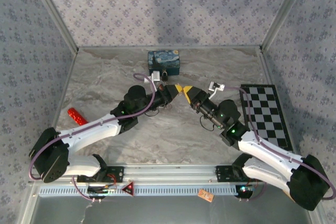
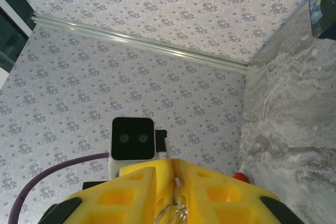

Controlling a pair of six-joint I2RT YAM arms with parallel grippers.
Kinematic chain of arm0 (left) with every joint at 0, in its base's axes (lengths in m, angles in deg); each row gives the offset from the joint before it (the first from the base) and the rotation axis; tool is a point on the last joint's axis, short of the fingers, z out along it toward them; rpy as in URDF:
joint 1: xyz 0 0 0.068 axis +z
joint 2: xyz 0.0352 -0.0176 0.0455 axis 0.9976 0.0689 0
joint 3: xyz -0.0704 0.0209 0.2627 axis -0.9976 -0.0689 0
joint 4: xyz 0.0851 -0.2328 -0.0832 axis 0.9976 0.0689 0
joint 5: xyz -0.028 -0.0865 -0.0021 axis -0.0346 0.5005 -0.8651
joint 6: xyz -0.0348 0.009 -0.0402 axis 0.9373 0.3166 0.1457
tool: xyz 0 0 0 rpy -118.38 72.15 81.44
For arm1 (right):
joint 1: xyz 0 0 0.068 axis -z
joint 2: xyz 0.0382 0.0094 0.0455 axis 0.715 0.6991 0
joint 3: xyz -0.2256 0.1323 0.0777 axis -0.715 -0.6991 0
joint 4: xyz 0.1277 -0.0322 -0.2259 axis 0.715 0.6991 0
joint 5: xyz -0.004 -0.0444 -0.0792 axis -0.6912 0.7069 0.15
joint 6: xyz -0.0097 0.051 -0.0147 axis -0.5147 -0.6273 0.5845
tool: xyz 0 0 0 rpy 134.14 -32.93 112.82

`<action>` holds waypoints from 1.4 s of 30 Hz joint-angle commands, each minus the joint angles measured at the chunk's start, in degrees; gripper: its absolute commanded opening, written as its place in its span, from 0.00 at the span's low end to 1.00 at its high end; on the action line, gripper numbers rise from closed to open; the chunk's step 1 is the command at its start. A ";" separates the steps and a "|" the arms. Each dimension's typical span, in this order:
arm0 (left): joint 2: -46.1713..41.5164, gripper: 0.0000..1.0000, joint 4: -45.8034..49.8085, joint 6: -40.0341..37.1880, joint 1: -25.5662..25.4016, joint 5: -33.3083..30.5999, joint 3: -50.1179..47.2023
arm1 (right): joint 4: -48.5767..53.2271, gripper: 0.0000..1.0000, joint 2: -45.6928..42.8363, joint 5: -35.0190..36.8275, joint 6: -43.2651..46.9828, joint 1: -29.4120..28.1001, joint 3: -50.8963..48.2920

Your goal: Unlock the padlock with the key

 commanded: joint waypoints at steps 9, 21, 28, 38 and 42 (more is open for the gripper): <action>0.31 0.02 -10.45 -1.91 -0.50 3.86 0.27 | -1.77 0.23 -1.35 -3.07 1.38 0.34 0.28; 2.31 0.07 -13.40 -1.12 -0.54 5.40 0.62 | -2.52 0.14 -0.39 -7.76 2.96 0.38 2.49; 0.96 0.07 -11.35 -2.53 -0.32 4.86 0.84 | -1.98 0.09 -0.38 -8.83 3.36 0.35 2.06; 0.06 0.08 -10.81 -3.13 -0.03 4.23 0.14 | -1.11 0.02 -0.34 -9.76 4.05 0.32 2.48; -0.40 0.14 -10.03 -3.60 0.09 4.18 0.12 | -0.25 0.01 -0.73 -9.68 4.67 0.27 2.55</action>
